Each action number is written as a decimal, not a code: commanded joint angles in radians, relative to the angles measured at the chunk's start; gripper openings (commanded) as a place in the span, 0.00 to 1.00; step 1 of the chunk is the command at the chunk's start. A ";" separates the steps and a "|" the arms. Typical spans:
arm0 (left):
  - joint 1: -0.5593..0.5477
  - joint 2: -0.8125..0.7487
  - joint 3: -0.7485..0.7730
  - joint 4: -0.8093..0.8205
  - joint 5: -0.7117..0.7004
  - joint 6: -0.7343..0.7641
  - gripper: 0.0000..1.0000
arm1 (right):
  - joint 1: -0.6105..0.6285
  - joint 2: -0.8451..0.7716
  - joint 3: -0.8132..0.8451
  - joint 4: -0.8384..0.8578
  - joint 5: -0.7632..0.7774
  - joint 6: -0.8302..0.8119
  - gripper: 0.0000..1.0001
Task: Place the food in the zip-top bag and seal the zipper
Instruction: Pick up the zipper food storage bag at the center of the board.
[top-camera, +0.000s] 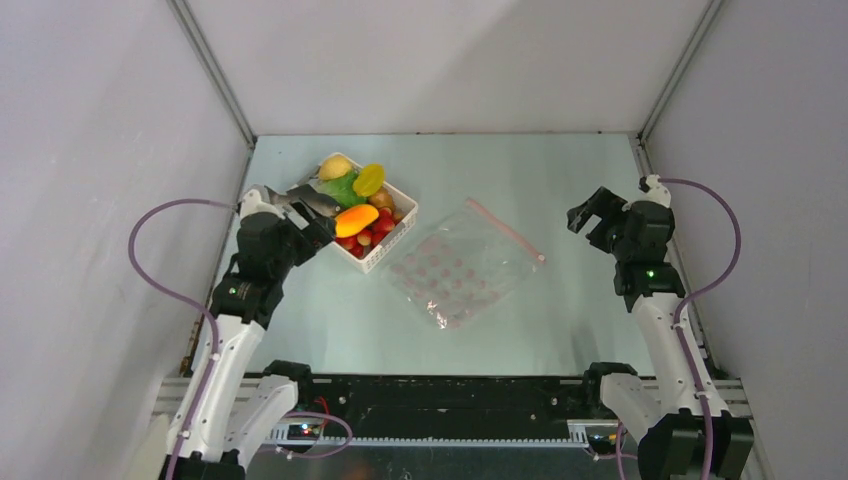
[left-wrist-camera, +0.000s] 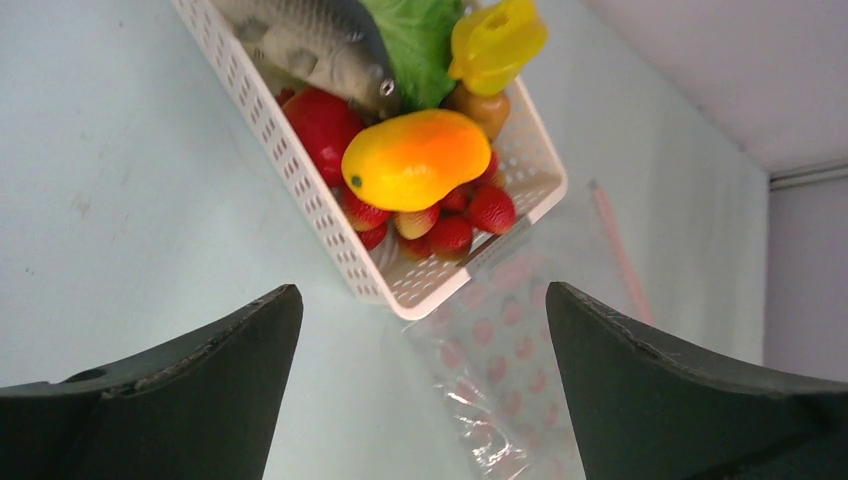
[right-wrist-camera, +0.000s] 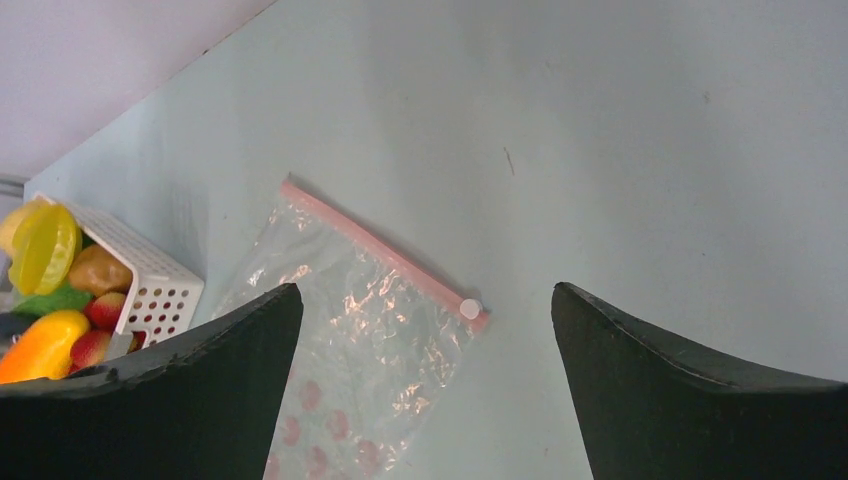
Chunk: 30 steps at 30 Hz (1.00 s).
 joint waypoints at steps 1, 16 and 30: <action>-0.056 0.026 0.024 -0.051 -0.082 0.003 0.98 | 0.001 0.003 0.020 0.046 -0.076 -0.069 1.00; -0.217 0.100 -0.097 -0.015 -0.061 -0.057 0.98 | 0.268 0.414 0.255 -0.145 0.129 -0.110 1.00; -0.245 0.087 -0.110 -0.004 -0.071 -0.047 0.98 | 0.382 0.876 0.497 -0.243 0.158 -0.258 0.98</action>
